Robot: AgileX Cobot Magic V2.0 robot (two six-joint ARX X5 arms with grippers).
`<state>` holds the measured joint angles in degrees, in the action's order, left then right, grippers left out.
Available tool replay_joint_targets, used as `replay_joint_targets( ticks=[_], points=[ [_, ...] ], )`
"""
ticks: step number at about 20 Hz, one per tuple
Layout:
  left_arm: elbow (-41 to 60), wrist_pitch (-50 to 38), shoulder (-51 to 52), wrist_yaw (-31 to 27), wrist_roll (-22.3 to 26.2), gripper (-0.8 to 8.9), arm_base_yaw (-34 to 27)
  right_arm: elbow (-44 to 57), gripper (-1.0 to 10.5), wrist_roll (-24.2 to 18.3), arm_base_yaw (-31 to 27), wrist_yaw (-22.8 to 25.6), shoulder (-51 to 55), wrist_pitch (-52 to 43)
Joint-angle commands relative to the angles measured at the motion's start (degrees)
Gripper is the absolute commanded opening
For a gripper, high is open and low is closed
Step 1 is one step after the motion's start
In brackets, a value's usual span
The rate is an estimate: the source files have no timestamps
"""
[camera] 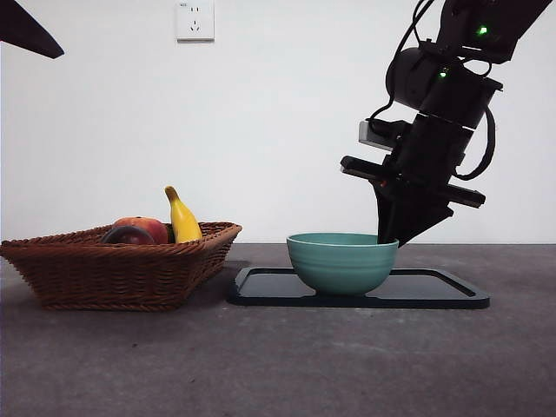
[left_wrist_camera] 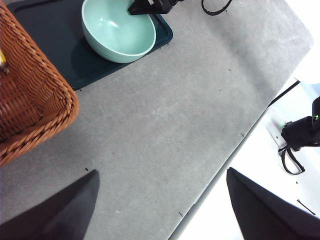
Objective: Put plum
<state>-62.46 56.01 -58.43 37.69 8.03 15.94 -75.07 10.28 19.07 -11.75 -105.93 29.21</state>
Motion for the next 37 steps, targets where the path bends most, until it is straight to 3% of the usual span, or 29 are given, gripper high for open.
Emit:
replay_joint_targets(
  ticks=[1, 7, 16, 19, 25, 31, 37],
  points=[
    [-1.0, -0.1, -0.3, 0.3, 0.4, 4.02, 0.2, -1.6, 0.1, -0.4, 0.3, 0.2, -0.3, -0.5],
    [-1.0, 0.2, -0.3, 0.3, 0.5, 4.02, 0.2, -1.6, 0.1, -0.5, 0.3, 0.2, 9.5, 0.6],
    [-1.0, 1.2, -0.3, 0.3, 0.5, 4.03, 0.2, -1.1, 0.1, -3.3, 1.3, -0.2, 29.0, 16.9],
    [-1.0, 1.4, -0.3, 0.3, 0.5, 4.02, 0.2, 2.4, 0.1, -3.3, 3.5, -0.1, 33.7, 17.2],
    [-1.0, 1.4, -0.3, 0.3, 0.5, 4.02, 0.2, 15.2, 0.1, -2.4, 8.7, 0.0, 36.4, 10.7],
    [-1.0, 1.5, -0.3, 0.3, 0.4, 4.02, 0.2, 27.7, 0.1, 1.9, 12.7, 0.0, 36.2, -2.0],
    [-1.0, 1.5, -0.3, 0.3, 0.4, 4.02, 0.2, 31.2, 0.1, 2.8, 13.1, 0.6, 31.7, -5.3]
  ],
)
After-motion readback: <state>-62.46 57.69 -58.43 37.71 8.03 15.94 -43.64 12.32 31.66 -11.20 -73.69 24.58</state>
